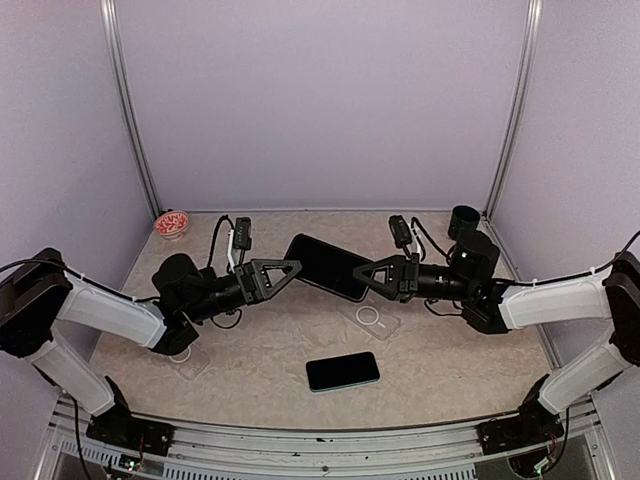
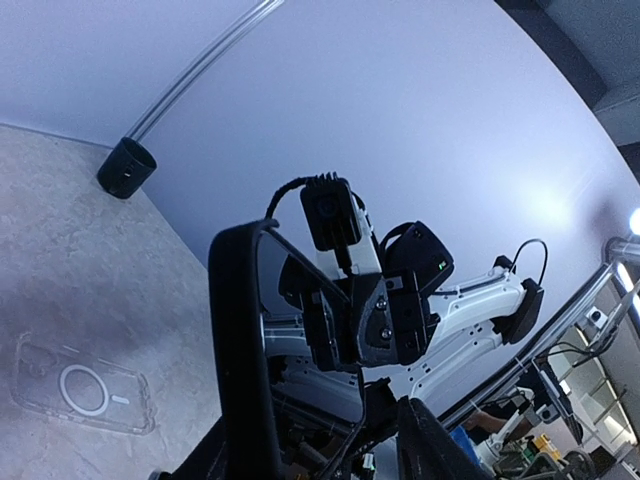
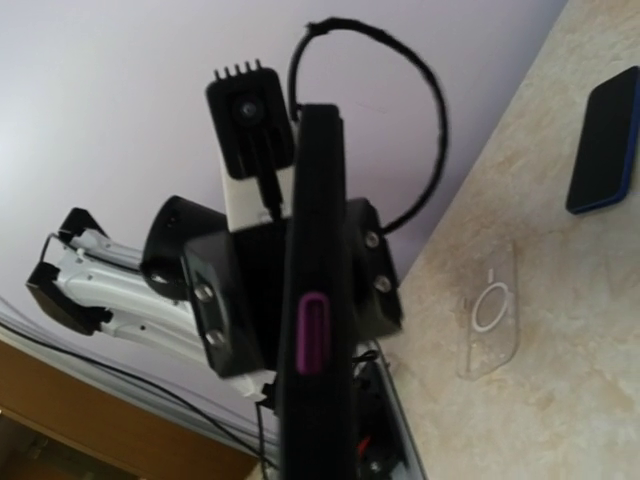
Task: Put the phone into the phone case
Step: Pass from the right arm to the left
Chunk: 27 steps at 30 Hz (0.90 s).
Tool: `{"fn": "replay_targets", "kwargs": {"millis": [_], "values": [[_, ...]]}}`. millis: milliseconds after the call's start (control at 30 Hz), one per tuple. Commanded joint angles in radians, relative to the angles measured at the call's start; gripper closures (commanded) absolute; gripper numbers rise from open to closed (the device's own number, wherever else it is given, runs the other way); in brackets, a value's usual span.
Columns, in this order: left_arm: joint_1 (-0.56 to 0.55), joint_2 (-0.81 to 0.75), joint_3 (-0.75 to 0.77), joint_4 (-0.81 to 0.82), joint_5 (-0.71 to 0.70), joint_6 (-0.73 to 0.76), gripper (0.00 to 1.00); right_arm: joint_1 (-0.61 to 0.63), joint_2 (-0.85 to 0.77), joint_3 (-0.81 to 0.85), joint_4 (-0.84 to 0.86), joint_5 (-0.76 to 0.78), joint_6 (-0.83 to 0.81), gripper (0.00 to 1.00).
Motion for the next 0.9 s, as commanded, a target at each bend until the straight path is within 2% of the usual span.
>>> {"fn": "replay_targets", "kwargs": {"millis": [0, 100, 267, 500, 633, 867], "values": [[0.023, -0.098, -0.022, -0.042, -0.020, 0.030, 0.48, -0.010, -0.072, 0.010, -0.035, 0.049, -0.086, 1.00], [0.023, -0.121, -0.021, -0.090, -0.021, 0.051, 0.42, -0.012, -0.068, 0.012, -0.020, 0.034, -0.086, 1.00], [0.017, -0.111, -0.041, -0.055, -0.027, 0.031, 0.36, -0.010, -0.066, 0.016, 0.002, 0.018, -0.100, 1.00], [-0.028, -0.032, 0.016, -0.026, -0.029, 0.018, 0.33, -0.011, -0.077, -0.003, 0.082, 0.022, -0.115, 1.00], [-0.035, 0.036, 0.057, 0.009, -0.028, -0.005, 0.37, -0.007, -0.065, -0.003, 0.111, 0.007, -0.104, 1.00], [-0.023, 0.061, 0.061, 0.077, -0.040, -0.028, 0.57, -0.001, -0.065, -0.020, 0.101, 0.002, -0.124, 1.00]]}}
